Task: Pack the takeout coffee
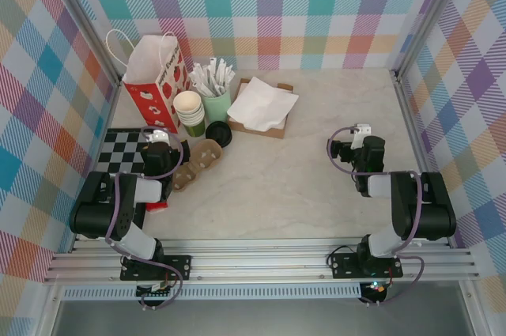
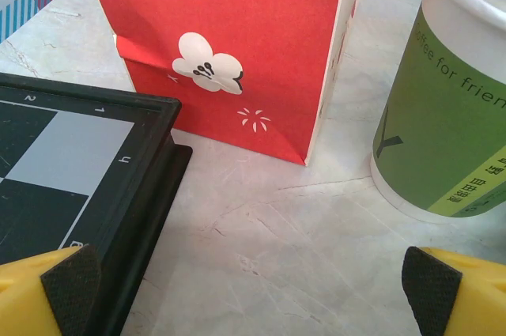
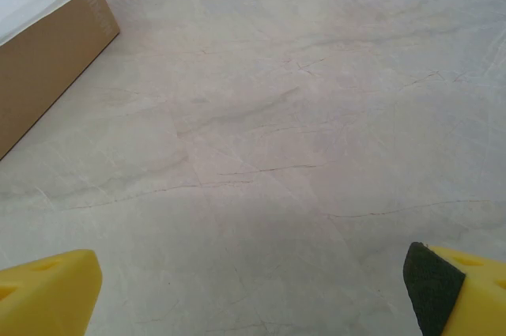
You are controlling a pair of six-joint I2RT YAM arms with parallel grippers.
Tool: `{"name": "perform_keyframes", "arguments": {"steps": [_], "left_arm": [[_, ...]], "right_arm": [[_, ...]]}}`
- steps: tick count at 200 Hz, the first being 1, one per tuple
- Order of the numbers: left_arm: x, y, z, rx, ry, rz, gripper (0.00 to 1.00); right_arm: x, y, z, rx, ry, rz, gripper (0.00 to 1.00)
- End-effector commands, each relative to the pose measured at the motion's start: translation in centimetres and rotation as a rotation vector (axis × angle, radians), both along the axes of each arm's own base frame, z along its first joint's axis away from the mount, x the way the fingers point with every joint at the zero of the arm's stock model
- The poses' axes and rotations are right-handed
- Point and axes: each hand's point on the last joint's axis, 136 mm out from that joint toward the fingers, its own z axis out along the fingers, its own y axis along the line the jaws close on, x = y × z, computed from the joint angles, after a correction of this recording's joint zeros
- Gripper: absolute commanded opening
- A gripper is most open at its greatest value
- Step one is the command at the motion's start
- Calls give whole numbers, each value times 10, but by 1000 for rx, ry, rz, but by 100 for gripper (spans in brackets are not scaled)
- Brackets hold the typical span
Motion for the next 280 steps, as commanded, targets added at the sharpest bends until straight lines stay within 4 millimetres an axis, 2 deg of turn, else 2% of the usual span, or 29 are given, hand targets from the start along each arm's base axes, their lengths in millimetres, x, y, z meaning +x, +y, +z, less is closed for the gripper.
{"name": "perform_keyframes", "arguments": {"steps": [1, 182, 206, 220, 247, 259, 266, 280], "left_arm": [[5, -6, 7, -3, -29, -25, 100], [5, -7, 11, -4, -27, -28, 100], [3, 2, 34, -3, 14, 34, 100], [-6, 6, 51, -37, 37, 80, 100], [-39, 21, 93, -131, 20, 283, 100], [-54, 26, 112, -179, 44, 370, 100], [-69, 30, 114, -211, 103, 433, 100], [-84, 22, 131, -327, 195, 477, 100]], "right_arm": [[5, 5, 11, 8, -40, 23, 100], [5, 5, 11, 9, -43, 25, 100], [6, 9, 26, 11, -26, 50, 100], [0, 8, 35, 37, 59, 28, 100], [-13, 12, 66, 204, 122, -33, 100], [-21, 22, 77, 308, 163, -28, 100], [-26, 25, 83, 367, 200, -43, 100], [-35, 28, 91, 500, 286, -119, 100]]}}
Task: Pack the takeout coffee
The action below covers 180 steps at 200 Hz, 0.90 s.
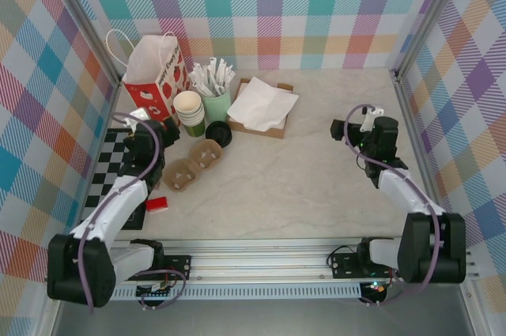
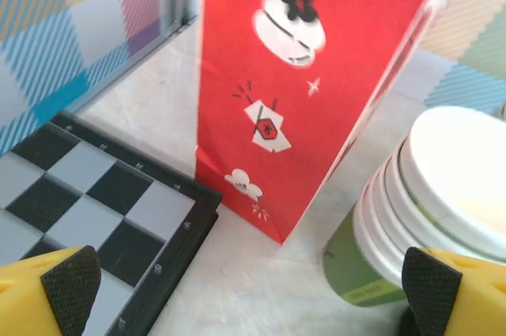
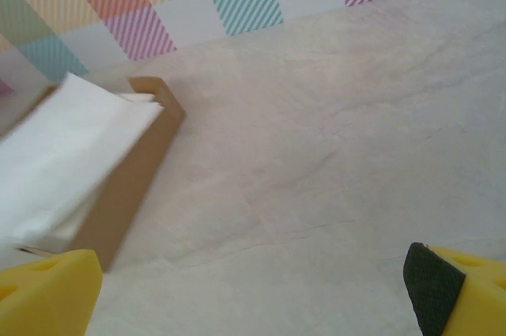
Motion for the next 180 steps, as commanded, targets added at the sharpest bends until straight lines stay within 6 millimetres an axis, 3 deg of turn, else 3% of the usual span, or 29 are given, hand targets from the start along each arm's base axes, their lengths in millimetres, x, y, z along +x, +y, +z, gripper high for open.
{"name": "perform_keyframes", "arguments": {"steps": [1, 19, 38, 67, 92, 121, 180], "left_arm": [[-56, 10, -12, -164, 262, 187, 100], [-61, -18, 5, -314, 351, 124, 100], [-51, -47, 20, -425, 362, 42, 100], [-38, -62, 24, -553, 376, 106, 99], [-17, -70, 26, -601, 349, 136, 86], [7, -72, 17, -592, 386, 191, 75], [51, -67, 4, -510, 389, 241, 63]], "right_arm": [[-30, 15, -12, 281, 269, -71, 100], [-40, 29, -6, 460, 385, -101, 100], [-44, 42, 0, 528, 446, -104, 100], [-40, 51, 23, 548, 458, -84, 100], [-38, 67, 49, 552, 434, 7, 100], [-43, 85, 66, 507, 419, 86, 100], [-51, 98, 61, 463, 445, 135, 100]]}}
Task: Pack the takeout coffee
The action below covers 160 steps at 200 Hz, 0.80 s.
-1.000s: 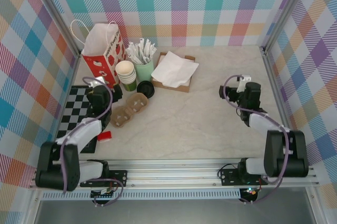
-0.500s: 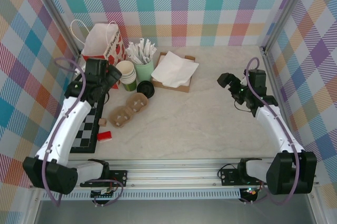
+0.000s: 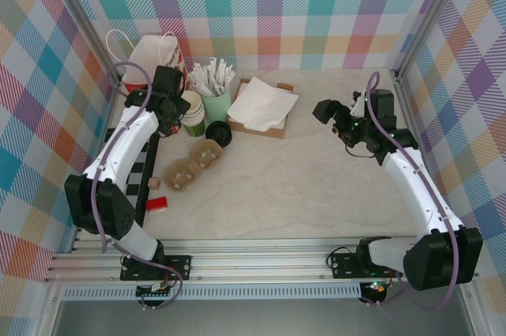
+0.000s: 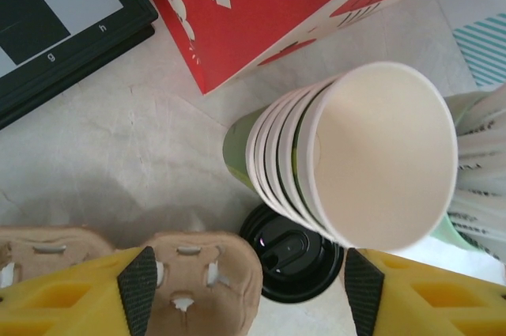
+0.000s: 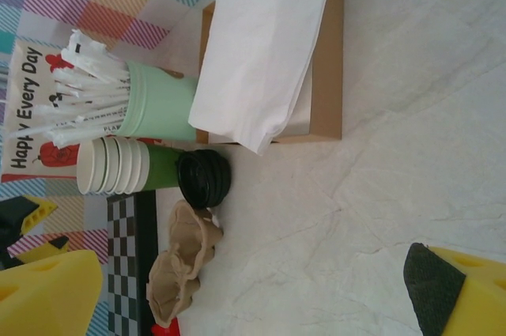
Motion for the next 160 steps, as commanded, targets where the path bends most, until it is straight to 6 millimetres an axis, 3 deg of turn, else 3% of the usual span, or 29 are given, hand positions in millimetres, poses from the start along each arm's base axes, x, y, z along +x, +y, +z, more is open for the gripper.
{"name": "perform_keyframes", "arguments": {"steps": [1, 64, 116, 160], "left_arm": [[12, 1, 5, 39, 1, 15, 63], [34, 5, -11, 73, 31, 47, 55], [42, 5, -25, 78, 73, 59, 37], [41, 5, -21, 81, 72, 60, 23]], "right_arm": [[-7, 5, -4, -12, 21, 37, 100], [-10, 11, -7, -28, 23, 57, 100], [-13, 8, -2, -60, 14, 56, 100], [-15, 4, 2, -79, -5, 48, 100]]}}
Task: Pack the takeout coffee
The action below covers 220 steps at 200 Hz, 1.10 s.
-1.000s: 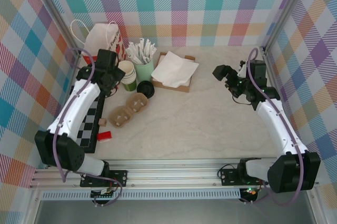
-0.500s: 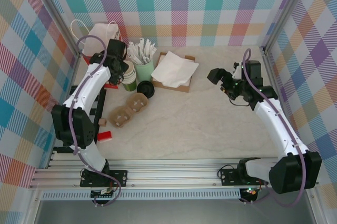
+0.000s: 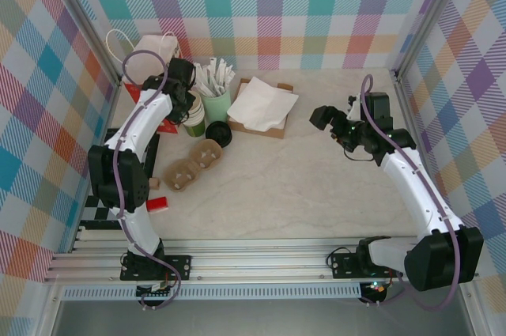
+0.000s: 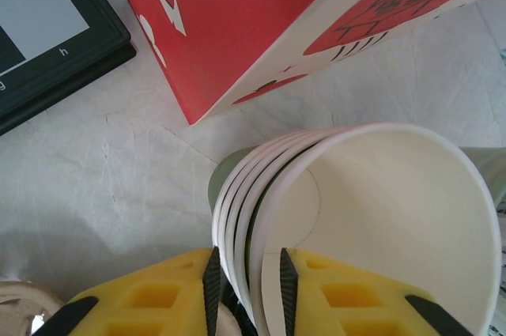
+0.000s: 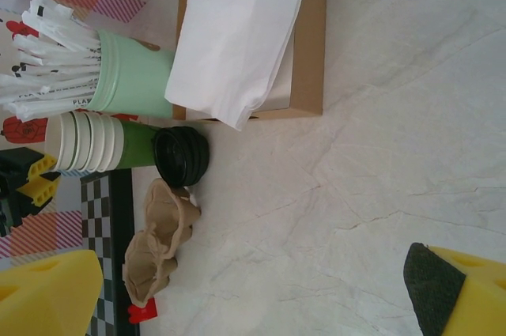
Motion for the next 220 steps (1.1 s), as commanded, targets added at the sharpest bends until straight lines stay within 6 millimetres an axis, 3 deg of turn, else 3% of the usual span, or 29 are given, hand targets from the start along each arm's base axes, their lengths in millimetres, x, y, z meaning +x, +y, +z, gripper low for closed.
{"name": "perform_keyframes", "arguments": {"steps": [1, 101, 158, 220], "left_arm": [[-3, 5, 10, 25, 3, 12, 23], [-3, 8, 23, 48, -7, 1, 0], [6, 12, 51, 51, -112, 3, 0], [1, 18, 81, 42, -185, -20, 0]], "right_arm": [[-3, -1, 16, -19, -42, 9, 100], [-6, -3, 15, -36, -43, 10, 100], [-7, -4, 15, -43, -45, 6, 100], [-5, -5, 16, -48, -49, 2, 100]]}}
